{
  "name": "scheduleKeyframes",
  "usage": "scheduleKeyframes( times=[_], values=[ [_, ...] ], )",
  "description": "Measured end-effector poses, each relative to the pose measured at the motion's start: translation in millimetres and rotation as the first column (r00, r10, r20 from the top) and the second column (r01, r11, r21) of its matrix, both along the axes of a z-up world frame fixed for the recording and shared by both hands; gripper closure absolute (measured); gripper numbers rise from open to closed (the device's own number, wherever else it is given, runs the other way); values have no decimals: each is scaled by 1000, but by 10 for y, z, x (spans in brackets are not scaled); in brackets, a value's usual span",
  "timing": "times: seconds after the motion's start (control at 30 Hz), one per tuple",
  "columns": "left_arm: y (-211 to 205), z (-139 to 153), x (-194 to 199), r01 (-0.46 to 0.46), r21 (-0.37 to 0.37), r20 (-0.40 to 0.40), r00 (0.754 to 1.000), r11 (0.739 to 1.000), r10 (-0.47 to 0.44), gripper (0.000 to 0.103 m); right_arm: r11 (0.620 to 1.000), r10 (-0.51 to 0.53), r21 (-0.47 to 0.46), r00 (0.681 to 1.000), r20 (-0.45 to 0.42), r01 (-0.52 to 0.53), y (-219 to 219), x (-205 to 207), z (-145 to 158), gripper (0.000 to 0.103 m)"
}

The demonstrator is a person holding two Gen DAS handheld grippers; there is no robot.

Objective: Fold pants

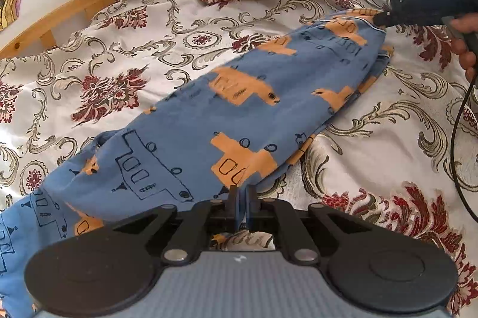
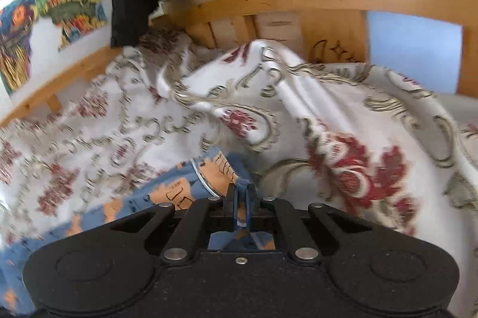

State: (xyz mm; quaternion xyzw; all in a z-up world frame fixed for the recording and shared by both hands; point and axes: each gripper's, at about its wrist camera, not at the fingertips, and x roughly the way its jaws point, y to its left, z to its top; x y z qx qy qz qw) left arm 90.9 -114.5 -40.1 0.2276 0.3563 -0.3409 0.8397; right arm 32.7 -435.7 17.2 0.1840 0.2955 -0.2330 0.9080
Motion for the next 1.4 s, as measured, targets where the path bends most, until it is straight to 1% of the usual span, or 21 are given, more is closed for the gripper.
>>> scheduleKeyframes(
  times=[0.17, 0.37, 0.43, 0.47, 0.5, 0.53, 0.57, 0.63, 0.7, 0.77, 0.8, 0.87, 0.9, 1.0, 1.03, 1.07, 1.1, 1.17, 1.27, 1.33, 1.4],
  values=[
    [12, -5, 1, 23, 5, -11, 1000, 1000, -23, 98, 991, -52, 116, 991, -119, 66, -210, 28, -225, 98],
    [72, -50, 60, 40, 0, -79, 996, 999, -40, 96, 997, -41, 55, 987, -154, 50, -130, 43, -242, 95],
    [142, -40, 95, 14, -44, -119, 993, 999, -20, 89, 999, -38, 21, 986, -163, 42, -70, 79, -231, 82],
    [192, -21, 107, -4, -73, -142, 990, 997, -7, 77, 999, -36, -19, 986, -166, 33, -36, 62, -199, 62],
    [253, 6, 115, -22, -104, -163, 987, 994, 5, 68, 998, -22, -65, 987, -159, 12, 30, 65, -166, 49],
    [316, 39, 115, -38, -131, -170, 985, 991, 15, 53, 996, -2, -92, 989, -146, -11, 91, 81, -128, 45],
    [404, 90, 104, -62, -160, -165, 986, 985, 35, 44, 991, 21, -129, 991, -133, -39, 161, 93, -98, 40],
    [536, 184, 102, -113, -186, -141, 986, 976, 87, 40, 967, 84, -232, 992, -99, -105, 347, 97, -30, 28],
    [707, 276, 124, -185, -198, -87, 981, 963, 171, 33, 933, 203, -291, 977, -63, -212, 548, 158, -7, 16],
    [867, 326, 207, -278, -193, -34, 960, 941, 277, 29, 876, 366, -312, 928, -66, -367, 758, 304, -31, 16],
    [956, 331, 282, -325, -188, -22, 945, 927, 327, 29, 834, 463, -299, 883, -77, -464, 865, 414, -51, 16],
    [1120, 318, 463, -413, -182, -34, 910, 892, 414, 29, 732, 653, -199, 754, -71, -652, 1025, 686, -83, 16],
    [1229, 299, 575, -460, -189, -61, 887, 868, 457, 29, 661, 742, -119, 669, -40, -741, 1101, 868, -87, 16],
    [1480, 204, 804, -532, -222, -181, 846, 817, 502, 29, 474, 877, 68, 478, 50, -878, 1372, 1442, -37, 16],
    [1540, 169, 842, -545, -230, -214, 837, 806, 504, 29, 392, 911, 157, 406, 67, -906, 1503, 1692, -48, 16],
    [1592, 133, 862, -551, -244, -243, 832, 798, 500, 29, 331, 928, 239, 361, 94, -913, 1617, 1911, -74, 18],
    [1607, 123, 880, -550, -260, -256, 832, 794, 493, 29, 288, 932, 313, 340, 125, -905, 1728, 2117, -111, 21],
    [1581, 132, 899, -531, -303, -264, 845, 792, 465, 23, 247, 936, 445, 331, 120, -861, 1930, 2484, -210, 29],
    [1536, 146, 948, -516, -366, -310, 852, 774, 421, 17, 263, 937, 557, 346, 48, -788, 2138, 2808, -379, 48],
    [1474, 90, 1029, -545, -355, -354, 830, 760, 430, 19, 290, 934, 593, 357, -4, -751, 2199, 2890, -481, 56],
    [1443, 7, 1127, -601, -318, -404, 785, 733, 469, 38, 310, 930, 624, 365, -43, -717, 2230, 2944, -574, 64]
  ],
)
